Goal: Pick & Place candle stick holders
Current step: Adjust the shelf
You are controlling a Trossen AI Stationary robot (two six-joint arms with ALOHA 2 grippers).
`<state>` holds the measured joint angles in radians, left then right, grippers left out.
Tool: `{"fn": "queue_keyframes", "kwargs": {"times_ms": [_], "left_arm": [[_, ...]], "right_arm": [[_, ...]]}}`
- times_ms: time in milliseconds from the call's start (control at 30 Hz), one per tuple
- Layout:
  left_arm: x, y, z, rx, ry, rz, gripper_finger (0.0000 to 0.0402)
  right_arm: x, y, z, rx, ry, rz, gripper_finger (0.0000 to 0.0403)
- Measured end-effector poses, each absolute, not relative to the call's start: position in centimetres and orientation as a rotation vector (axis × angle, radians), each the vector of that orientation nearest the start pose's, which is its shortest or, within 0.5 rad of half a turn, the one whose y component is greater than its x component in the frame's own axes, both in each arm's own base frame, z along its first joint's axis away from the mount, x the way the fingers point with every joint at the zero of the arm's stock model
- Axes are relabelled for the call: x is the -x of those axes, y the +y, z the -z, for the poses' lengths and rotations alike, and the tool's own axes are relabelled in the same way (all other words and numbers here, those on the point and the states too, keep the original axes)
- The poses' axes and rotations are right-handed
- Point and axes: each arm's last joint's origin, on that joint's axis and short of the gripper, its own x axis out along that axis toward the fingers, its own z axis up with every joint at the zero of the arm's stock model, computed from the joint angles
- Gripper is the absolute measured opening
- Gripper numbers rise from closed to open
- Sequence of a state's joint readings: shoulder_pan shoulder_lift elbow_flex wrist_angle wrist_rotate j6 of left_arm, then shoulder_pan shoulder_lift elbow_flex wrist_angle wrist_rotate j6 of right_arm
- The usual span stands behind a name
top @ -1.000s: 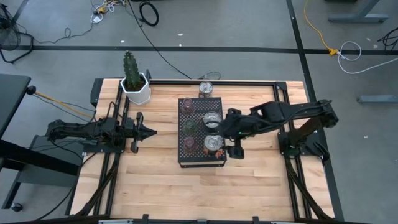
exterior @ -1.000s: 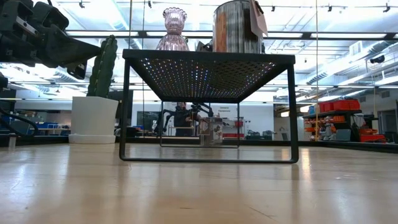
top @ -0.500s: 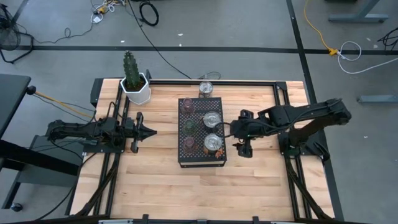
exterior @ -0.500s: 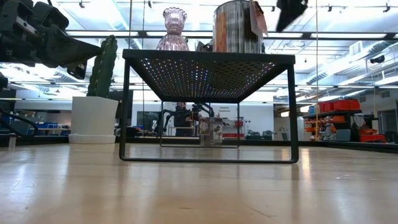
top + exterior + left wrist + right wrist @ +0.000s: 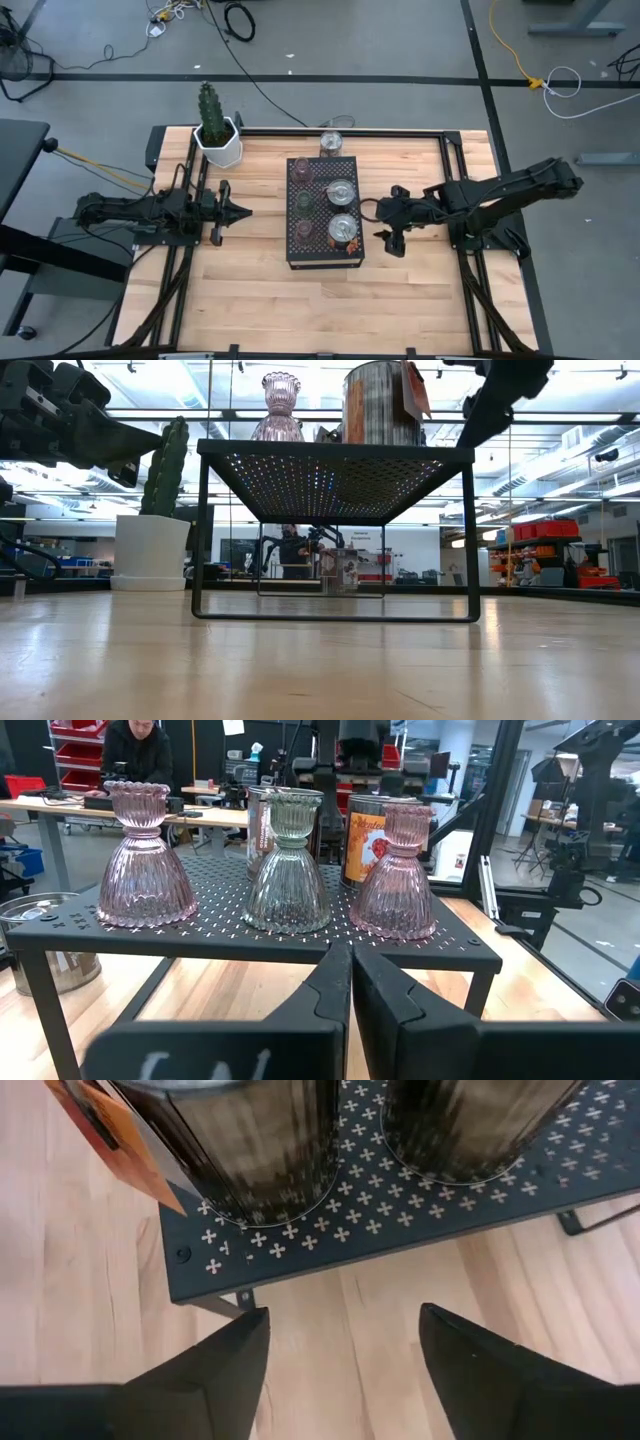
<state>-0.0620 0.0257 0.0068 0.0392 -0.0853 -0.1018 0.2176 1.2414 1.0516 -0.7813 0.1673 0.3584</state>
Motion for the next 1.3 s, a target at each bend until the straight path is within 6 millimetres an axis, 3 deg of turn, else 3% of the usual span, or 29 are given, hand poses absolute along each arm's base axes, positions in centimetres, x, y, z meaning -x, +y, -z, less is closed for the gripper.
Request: {"fn": "queue_keyframes", "kwargs": {"times_ms": [667, 967, 1300], "left_arm": [[-9.9, -0.4, -16.8, 0.103, -0.022, -0.022, 0.0018], [-9.9, -0.4, -16.8, 0.104, -0.021, -0.022, 0.0018], [-9.9, -0.4, -16.8, 0.104, -0.022, -0.022, 0.0018]], "right_arm": [[-22.4, 5.8, -20.0, -0.161, 0.801, 0.038, 0.0166], [-22.0, 6.0, -18.0, -0.195, 0.663, 0.002, 0.0103], [-21.2, 5.7, -16.4, -0.199, 0.646, 0.001, 0.0026]]}}
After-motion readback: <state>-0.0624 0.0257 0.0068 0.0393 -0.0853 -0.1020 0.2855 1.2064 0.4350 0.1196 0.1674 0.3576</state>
